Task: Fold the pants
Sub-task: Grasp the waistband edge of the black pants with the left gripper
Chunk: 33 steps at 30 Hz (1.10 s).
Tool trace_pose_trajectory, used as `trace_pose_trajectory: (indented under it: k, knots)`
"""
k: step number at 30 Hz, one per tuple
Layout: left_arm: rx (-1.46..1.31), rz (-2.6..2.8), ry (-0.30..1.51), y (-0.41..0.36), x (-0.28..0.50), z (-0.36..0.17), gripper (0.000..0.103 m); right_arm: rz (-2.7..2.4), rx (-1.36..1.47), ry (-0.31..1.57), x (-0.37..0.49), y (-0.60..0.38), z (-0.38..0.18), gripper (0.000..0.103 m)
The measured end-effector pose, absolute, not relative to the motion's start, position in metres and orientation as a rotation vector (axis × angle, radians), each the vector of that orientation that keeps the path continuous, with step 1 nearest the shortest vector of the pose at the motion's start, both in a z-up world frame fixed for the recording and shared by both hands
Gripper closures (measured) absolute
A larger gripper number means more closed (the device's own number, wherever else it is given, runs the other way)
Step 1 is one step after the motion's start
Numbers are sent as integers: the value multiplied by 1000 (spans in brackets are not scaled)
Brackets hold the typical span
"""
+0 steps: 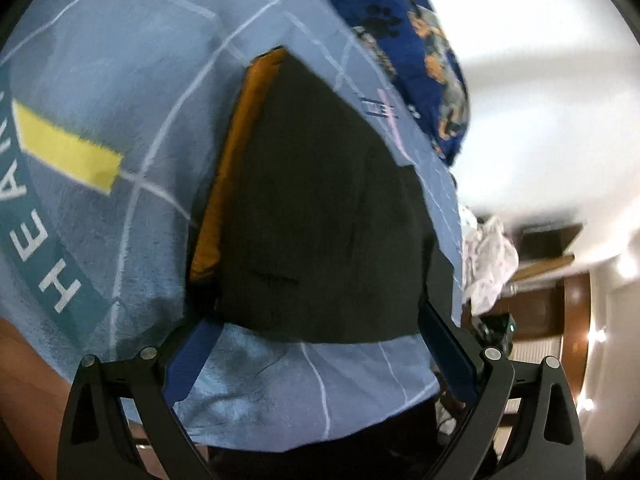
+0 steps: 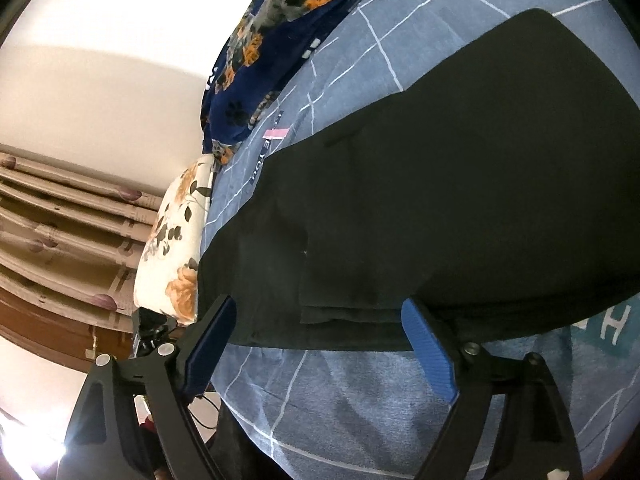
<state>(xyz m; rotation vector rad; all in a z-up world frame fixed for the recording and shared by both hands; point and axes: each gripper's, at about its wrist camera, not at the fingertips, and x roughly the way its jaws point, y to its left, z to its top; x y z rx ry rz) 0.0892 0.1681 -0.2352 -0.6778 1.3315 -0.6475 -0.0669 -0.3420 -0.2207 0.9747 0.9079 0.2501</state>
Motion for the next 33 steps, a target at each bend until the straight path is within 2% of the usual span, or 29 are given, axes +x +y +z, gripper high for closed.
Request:
trace_pose_trajectory:
  k: [4,8,13,15,21,23,25,33]
  knots:
    - [-697,-662,1321,165,88,-237,6,251,973,901,-67,-343,-218,18]
    - [-655,-695,1265,154,89,-230,6,247,995,891,-67,-346,-220,17]
    - [-742,-725,1151,154,87,-229,6,251,1012,891,-67,-346,-221,17]
    - [-721,-689,1201,151,87,-242,7,252,1010,890,-67,-346,-221,17]
    - [-684,-704,1135,140,85,-228,7,254,1017,901,-66,-344,-223,15]
    - [-640,-715,1069,135,80,-215,15,260,1016,906,-65,-343,-223,15]
    - [-532,-686,1026,127,77,-201,38,263,1006,907,-65,-342,-222,15]
    - [-588,-608,1175,128,89,-236,40,263,1004,910,-65,-341,-221,15]
